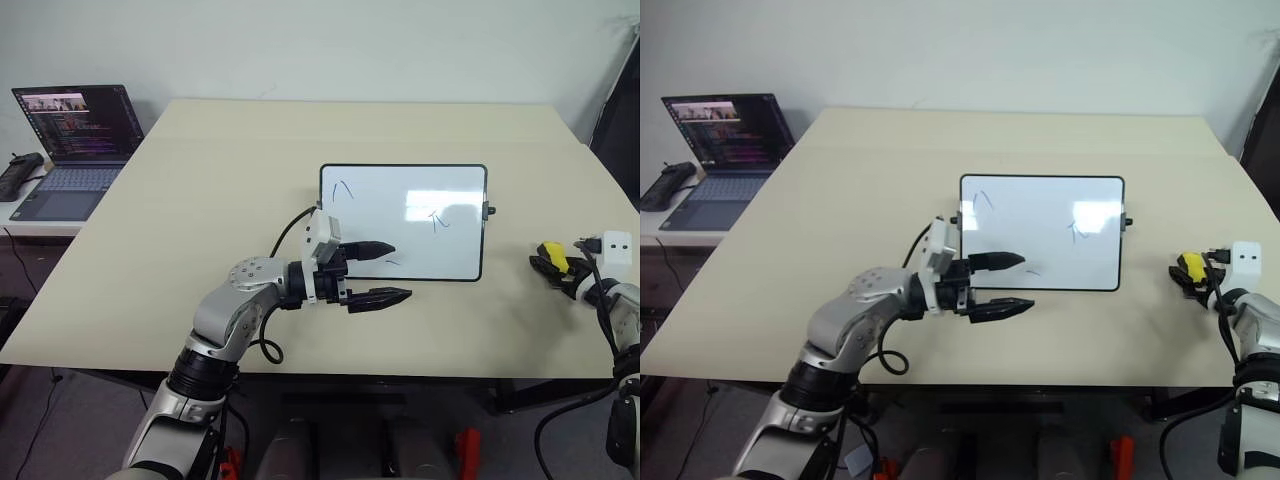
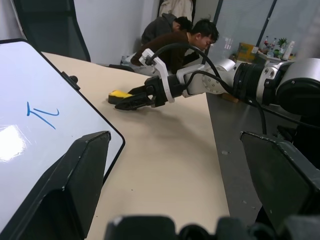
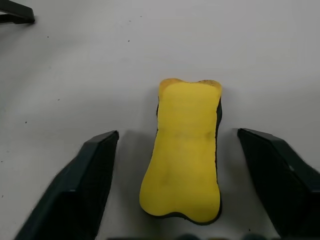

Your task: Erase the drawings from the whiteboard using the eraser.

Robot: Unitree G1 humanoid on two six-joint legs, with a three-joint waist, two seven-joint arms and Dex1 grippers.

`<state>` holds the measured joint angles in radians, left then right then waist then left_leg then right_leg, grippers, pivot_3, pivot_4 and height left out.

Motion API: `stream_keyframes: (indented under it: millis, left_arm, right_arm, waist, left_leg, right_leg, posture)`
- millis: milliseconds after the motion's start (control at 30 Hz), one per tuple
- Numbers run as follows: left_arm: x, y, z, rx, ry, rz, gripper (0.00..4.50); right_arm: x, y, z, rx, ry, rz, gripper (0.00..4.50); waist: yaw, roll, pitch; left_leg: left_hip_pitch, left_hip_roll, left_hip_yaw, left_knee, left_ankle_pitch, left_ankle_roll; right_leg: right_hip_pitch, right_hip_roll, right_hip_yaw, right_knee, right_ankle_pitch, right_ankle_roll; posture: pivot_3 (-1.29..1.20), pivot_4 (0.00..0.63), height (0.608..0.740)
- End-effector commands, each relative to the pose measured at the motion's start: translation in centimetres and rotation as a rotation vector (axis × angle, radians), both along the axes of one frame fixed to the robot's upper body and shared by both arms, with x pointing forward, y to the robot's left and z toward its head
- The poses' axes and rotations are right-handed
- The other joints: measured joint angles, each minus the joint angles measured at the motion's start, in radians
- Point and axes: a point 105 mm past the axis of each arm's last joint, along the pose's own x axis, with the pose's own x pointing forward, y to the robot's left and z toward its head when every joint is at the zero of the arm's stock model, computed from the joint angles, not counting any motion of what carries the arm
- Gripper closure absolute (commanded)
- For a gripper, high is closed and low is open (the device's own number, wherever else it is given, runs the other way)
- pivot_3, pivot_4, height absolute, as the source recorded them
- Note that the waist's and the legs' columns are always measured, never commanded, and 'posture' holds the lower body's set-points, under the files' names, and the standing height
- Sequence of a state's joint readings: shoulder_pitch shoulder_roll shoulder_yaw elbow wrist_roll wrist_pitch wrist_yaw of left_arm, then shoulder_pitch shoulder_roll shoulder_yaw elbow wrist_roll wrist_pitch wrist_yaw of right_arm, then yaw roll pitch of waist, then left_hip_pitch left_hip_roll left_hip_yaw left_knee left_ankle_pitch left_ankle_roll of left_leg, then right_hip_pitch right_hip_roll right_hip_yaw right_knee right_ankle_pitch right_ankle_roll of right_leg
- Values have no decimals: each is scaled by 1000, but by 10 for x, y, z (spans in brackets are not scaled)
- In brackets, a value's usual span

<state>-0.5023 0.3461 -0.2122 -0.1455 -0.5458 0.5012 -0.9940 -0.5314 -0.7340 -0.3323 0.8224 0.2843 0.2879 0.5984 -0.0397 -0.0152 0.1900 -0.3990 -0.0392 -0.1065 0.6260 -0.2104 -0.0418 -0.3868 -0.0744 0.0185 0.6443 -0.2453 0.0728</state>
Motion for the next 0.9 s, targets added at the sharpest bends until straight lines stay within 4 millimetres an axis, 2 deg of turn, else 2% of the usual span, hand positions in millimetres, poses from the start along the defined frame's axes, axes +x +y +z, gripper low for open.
stream_keyframes:
  millis: [33,167,200,433,500,600,633,667,733,800,900]
  left_arm:
    - [-6,-4,6,-10,-28,-21,0]
    - [-5,-4,5,-10,-28,-21,0]
    - [-5,-4,5,-9,-28,-20,0]
    - [-5,-3,5,-9,-26,-18,0]
    - [-4,-1,6,-9,-27,-14,0]
    - [0,9,9,0,-40,18,0]
    - [3,16,10,4,-43,39,0]
    - [6,25,11,13,-47,69,0]
    - [13,45,11,34,-52,131,0]
    - [16,58,11,49,-54,169,0]
    - [28,87,5,89,-53,277,0]
  right_arm:
    - [0,-8,11,-28,-36,-23,1608]
    - [-1,-9,11,-14,-51,-44,3047]
    - [-1,-9,11,0,-61,-55,3279]
    - [-6,-9,8,30,-93,-92,3321]
    - [-7,-8,19,33,-134,-80,3322]
    - [-12,0,57,14,-258,5,3325]
    - [-16,9,78,21,-322,71,3325]
    - [-23,27,104,23,-389,183,3325]
    - [-40,74,147,9,-483,425,3325]
    - [-53,104,168,-4,-513,565,3326]
    - [-56,171,194,-62,-559,812,3326]
  waist:
    - [0,0,0]
    - [0,0,0]
    - [0,0,0]
    - [3,0,0]
    - [4,0,0]
    - [5,1,0]
    - [3,1,1]
    - [3,3,1]
    - [-2,7,3]
    - [-6,8,3]
    - [-8,6,4]
  left_leg:
    - [0,0,0,0,0,0]
    - [0,0,0,0,0,0]
    - [0,0,0,0,0,0]
    - [0,0,0,0,0,0]
    - [0,0,0,0,0,0]
    - [0,0,0,0,0,0]
    - [0,0,0,0,0,0]
    - [-1,0,0,0,0,0]
    - [-1,0,0,-1,0,0]
    - [0,1,-1,-1,0,0]
    - [0,2,-2,-1,0,0]
  right_leg:
    - [0,0,0,0,0,0]
    - [0,0,0,0,0,0]
    - [0,0,0,0,0,0]
    - [0,0,0,0,0,0]
    - [0,0,0,0,0,0]
    - [-1,0,0,0,0,0]
    - [-1,0,0,0,0,0]
    - [-1,0,0,0,0,1]
    - [-2,0,0,1,-2,3]
    - [-2,0,0,1,-2,3]
    - [-1,1,-2,1,-3,3]
  posture:
    - [0,150,740]
    - [0,150,740]
    - [0,150,740]
    - [0,150,740]
    - [0,150,740]
    - [0,150,740]
    - [0,150,740]
    - [0,150,740]
    - [0,150,740]
    - [0,150,740]
    - [0,150,740]
